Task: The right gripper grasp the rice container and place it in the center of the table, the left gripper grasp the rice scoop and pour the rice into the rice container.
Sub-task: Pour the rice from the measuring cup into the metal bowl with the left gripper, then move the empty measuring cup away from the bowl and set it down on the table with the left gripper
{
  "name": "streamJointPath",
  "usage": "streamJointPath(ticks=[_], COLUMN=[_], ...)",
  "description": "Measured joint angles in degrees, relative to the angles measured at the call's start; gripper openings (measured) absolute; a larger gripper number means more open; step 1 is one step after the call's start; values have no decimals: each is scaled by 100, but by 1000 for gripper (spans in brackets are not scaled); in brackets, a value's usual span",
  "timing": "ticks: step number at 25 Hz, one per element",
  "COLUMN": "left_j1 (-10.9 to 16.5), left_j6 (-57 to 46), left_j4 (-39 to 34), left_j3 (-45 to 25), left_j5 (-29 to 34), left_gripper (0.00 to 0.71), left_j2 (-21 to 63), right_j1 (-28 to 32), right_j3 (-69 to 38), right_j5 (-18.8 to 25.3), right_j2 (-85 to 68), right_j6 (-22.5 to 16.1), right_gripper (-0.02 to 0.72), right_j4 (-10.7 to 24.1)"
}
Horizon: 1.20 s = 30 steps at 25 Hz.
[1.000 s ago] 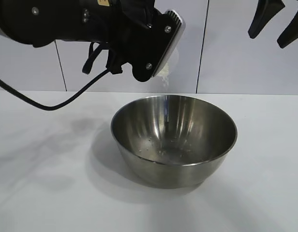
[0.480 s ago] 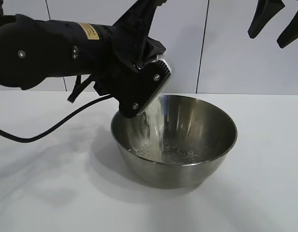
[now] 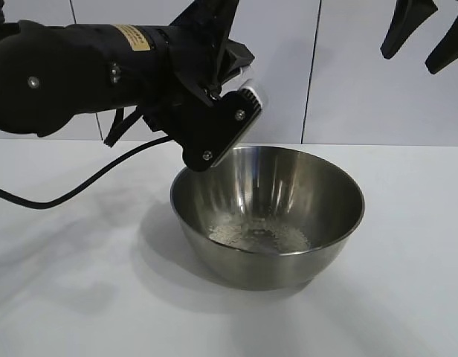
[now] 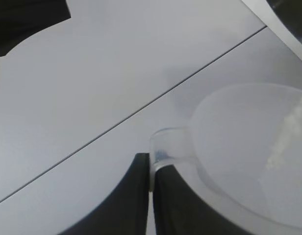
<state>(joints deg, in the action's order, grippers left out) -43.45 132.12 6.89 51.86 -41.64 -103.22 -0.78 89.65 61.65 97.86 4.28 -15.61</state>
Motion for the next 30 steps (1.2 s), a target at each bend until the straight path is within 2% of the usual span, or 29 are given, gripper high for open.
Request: streamJointPath(ticks=[4, 11, 17, 23, 25, 27, 30], left_j1=[0, 0, 0, 25, 131, 368, 922], left_j6=[-57, -1691, -3481, -4541, -4920, -5422, -6214], left_j4=[13, 490, 1351, 2438, 2799, 3129, 3458], left_j3=[0, 0, 0, 21, 96, 225, 479], left_j5=[34, 117, 448, 887, 1280, 1829, 2721], left_gripper=[8, 8, 8, 8, 8, 8, 8], left_j2=[0, 0, 215, 815, 1054, 1279, 1590], right_j1=[0, 0, 0, 0, 0, 0, 0], right_j3=[0, 0, 0, 0, 0, 0, 0], right_j5=[0, 0, -18, -36, -36, -36, -36], right_j2=[0, 0, 0, 0, 0, 0, 0], right_j6=[0, 0, 0, 0, 0, 0, 0], right_gripper=[408, 408, 408, 408, 408, 408, 408], right_j4=[0, 0, 0, -6, -6, -11, -11])
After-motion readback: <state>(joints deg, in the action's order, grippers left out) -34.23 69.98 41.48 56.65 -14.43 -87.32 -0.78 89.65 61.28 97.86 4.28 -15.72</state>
